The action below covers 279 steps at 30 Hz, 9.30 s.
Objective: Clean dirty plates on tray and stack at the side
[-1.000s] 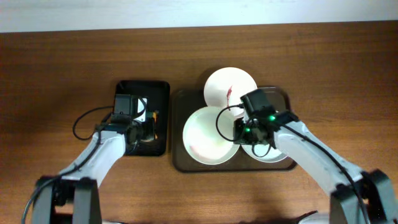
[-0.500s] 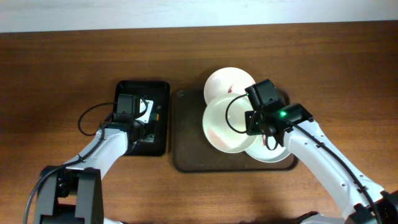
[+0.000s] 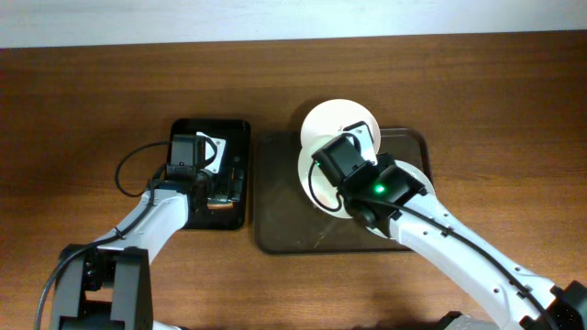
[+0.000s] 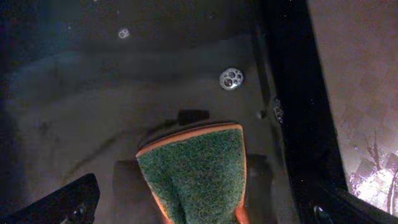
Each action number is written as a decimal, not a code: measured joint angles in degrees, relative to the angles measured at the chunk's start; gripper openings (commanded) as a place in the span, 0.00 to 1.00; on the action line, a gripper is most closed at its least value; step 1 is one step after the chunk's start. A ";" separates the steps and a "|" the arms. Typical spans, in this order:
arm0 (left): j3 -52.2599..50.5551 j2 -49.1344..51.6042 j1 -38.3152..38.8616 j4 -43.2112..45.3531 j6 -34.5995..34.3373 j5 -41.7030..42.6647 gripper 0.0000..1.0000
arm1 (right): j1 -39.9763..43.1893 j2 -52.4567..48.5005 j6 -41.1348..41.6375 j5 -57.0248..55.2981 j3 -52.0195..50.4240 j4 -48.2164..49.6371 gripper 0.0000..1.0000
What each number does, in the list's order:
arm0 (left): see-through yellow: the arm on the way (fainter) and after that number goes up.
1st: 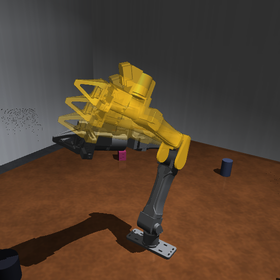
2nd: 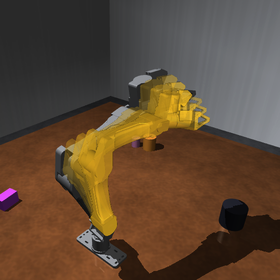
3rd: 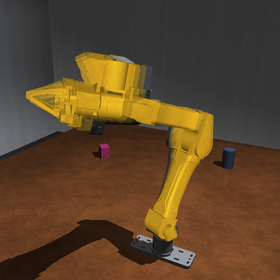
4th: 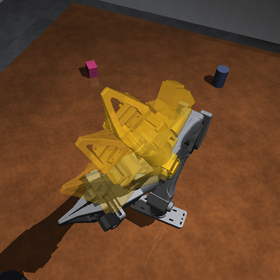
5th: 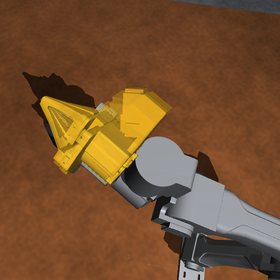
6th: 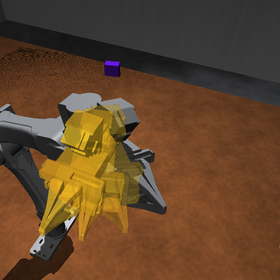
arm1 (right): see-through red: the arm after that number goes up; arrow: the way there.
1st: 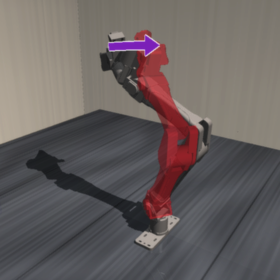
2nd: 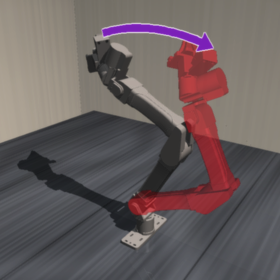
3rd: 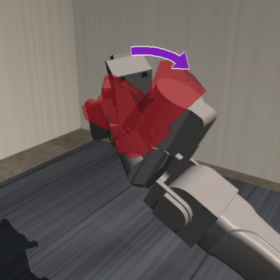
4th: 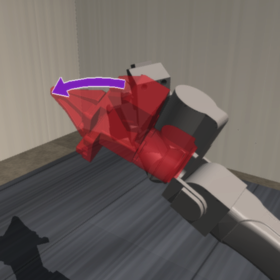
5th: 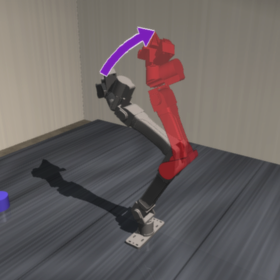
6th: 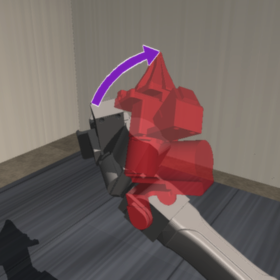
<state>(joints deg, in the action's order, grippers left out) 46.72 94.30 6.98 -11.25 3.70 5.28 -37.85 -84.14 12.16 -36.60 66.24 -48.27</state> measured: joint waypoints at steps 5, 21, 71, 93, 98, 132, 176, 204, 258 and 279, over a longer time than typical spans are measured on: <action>0.00 0.00 0.00 0.02 0.00 0.00 1.00 | -1.95 0.00 -0.28 -5.09 0.02 1.44 0.04; 0.00 3.72 0.00 1.22 0.59 0.02 0.00 | -2.84 0.00 0.07 -8.44 0.02 1.99 0.04; 4.96 7.19 0.00 0.50 -0.70 3.93 0.08 | -2.86 0.00 1.60 -8.13 0.02 1.79 0.04; 8.37 -5.46 0.00 -13.42 -8.33 1.53 0.99 | 27.98 4.13 10.19 12.44 4.96 0.42 0.04; 8.39 -6.03 0.00 -17.62 -8.33 1.51 0.99 | 46.66 4.37 10.38 22.25 5.14 -3.76 0.04; 8.39 -6.01 0.00 -24.06 -8.33 1.53 0.99 | 70.23 -18.08 -2.29 55.28 5.46 -13.20 0.53; 8.39 -6.03 0.00 -24.09 -8.33 1.53 0.99 | 45.83 -16.31 2.40 49.35 -11.30 -5.84 0.04; 8.11 -6.03 0.00 -17.53 -6.29 1.31 1.00 | 17.86 -7.43 13.42 48.24 -12.90 12.02 0.04; 7.02 -13.09 0.02 -7.69 -2.21 3.04 0.00 | 15.72 -7.98 16.83 45.42 -12.90 12.57 0.05; 6.99 -31.98 0.02 -1.99 1.31 1.29 0.00 | 15.72 -7.98 16.98 45.42 -12.90 12.55 0.04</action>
<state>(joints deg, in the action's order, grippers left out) 53.71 62.33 7.01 -13.23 5.02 6.57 -22.13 -92.12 29.15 8.82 53.34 -35.73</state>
